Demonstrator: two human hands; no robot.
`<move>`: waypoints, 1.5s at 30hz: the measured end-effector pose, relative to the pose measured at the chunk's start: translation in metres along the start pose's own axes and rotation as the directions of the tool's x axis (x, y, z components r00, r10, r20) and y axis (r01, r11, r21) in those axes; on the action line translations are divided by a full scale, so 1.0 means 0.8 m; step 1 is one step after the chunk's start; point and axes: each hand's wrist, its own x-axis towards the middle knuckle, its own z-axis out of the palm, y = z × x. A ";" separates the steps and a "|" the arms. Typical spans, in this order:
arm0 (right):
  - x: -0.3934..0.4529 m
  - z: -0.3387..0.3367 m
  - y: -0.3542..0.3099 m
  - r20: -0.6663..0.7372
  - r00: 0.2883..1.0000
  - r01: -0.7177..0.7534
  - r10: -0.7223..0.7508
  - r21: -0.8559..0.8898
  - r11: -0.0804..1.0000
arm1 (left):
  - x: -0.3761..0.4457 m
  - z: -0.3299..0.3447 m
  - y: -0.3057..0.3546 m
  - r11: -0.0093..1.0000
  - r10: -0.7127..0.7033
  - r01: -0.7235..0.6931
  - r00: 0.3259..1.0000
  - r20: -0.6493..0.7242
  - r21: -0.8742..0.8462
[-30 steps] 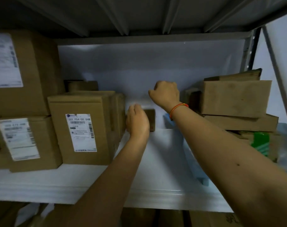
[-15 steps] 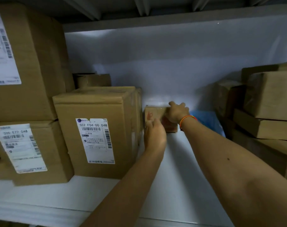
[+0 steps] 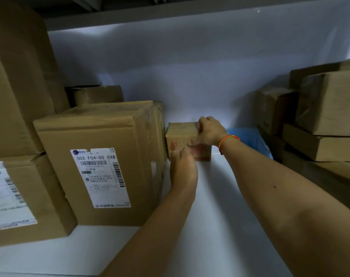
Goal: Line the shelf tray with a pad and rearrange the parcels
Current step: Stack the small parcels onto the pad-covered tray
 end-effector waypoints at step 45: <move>-0.132 -0.137 -0.025 0.045 0.991 -0.131 0.125 0.496 0.859 | -0.110 -0.005 0.023 0.973 0.210 -0.217 0.973 -0.091 -0.079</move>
